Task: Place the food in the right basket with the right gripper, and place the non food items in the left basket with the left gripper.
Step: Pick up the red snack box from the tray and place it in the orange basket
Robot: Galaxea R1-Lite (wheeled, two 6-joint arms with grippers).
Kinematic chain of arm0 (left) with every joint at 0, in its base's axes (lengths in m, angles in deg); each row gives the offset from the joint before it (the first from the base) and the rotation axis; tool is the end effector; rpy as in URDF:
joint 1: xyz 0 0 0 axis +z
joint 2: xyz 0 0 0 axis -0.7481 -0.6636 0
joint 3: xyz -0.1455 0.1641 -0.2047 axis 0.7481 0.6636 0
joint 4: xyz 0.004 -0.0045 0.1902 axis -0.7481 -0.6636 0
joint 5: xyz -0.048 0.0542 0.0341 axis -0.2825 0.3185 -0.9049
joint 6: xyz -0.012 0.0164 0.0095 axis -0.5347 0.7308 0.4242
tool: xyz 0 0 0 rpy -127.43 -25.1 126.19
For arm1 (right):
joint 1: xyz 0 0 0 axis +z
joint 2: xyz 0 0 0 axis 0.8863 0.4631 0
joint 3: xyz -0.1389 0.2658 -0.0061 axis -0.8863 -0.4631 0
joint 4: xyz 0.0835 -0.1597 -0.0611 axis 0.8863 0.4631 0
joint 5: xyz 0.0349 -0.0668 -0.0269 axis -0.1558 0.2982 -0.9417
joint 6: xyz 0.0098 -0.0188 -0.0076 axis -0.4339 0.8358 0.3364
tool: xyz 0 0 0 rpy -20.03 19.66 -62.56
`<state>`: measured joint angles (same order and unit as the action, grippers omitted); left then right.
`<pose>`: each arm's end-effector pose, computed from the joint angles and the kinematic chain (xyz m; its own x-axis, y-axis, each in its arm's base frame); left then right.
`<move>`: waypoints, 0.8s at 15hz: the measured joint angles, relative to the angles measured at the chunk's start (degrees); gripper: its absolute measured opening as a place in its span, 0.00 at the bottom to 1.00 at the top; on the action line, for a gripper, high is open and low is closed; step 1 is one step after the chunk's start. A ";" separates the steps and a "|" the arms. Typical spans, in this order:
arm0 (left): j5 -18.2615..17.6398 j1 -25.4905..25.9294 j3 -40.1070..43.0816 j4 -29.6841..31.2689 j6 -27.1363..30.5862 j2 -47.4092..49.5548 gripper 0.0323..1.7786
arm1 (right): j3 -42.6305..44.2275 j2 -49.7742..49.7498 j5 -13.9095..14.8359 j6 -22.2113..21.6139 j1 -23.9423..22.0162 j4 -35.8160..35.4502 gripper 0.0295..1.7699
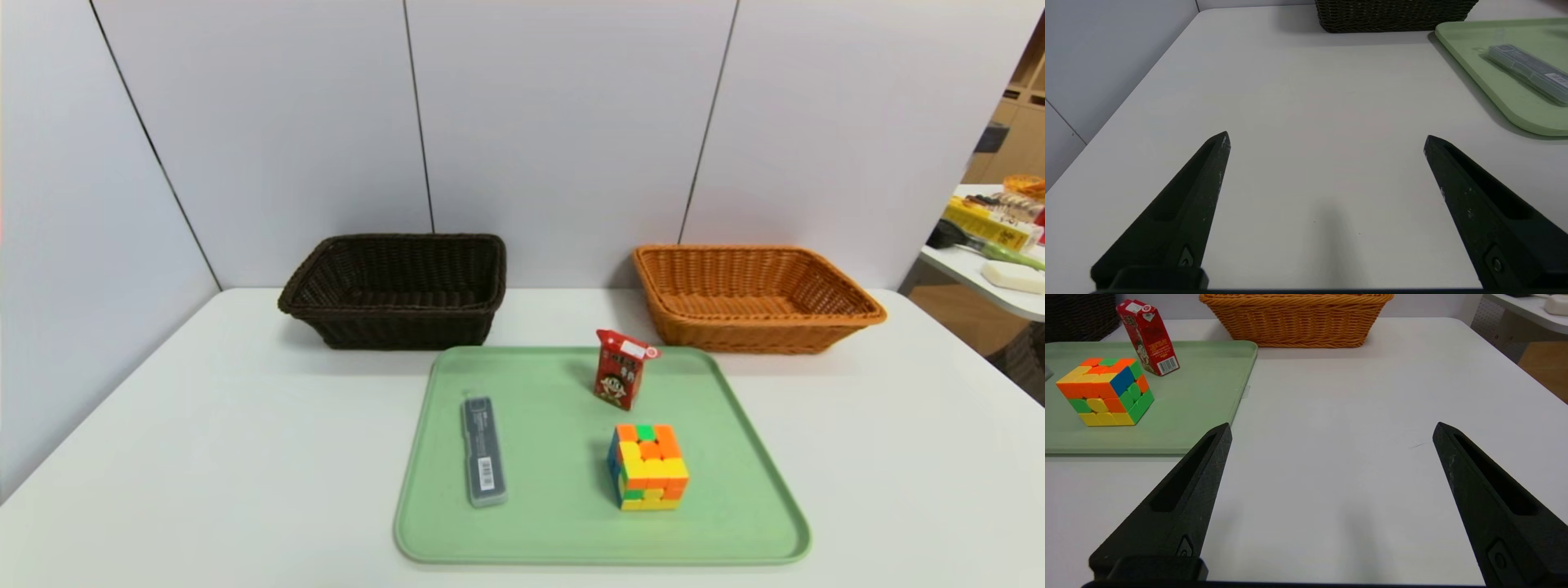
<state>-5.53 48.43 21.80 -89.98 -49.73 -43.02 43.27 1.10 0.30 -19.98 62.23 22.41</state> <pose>-0.0229 -0.0001 0.0754 0.9999 -0.0114 0.0000 0.0114 0.9999 0.0096 -0.0228 0.0000 0.0755 0.9999 -0.0108 0.0018 0.0108 0.9999 0.0000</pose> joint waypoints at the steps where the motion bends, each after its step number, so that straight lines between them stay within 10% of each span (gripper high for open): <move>1: 0.04 0.00 0.00 0.00 0.00 0.00 0.95 | 0.00 0.00 -0.06 0.02 0.00 0.02 0.96; 12: -0.60 0.00 -3.39 -0.57 0.68 -0.11 0.95 | 4.21 0.00 -0.20 5.81 0.00 7.11 0.96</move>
<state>-6.13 48.43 18.41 -90.55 -49.05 -43.13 47.47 1.10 0.10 -14.17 62.23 29.52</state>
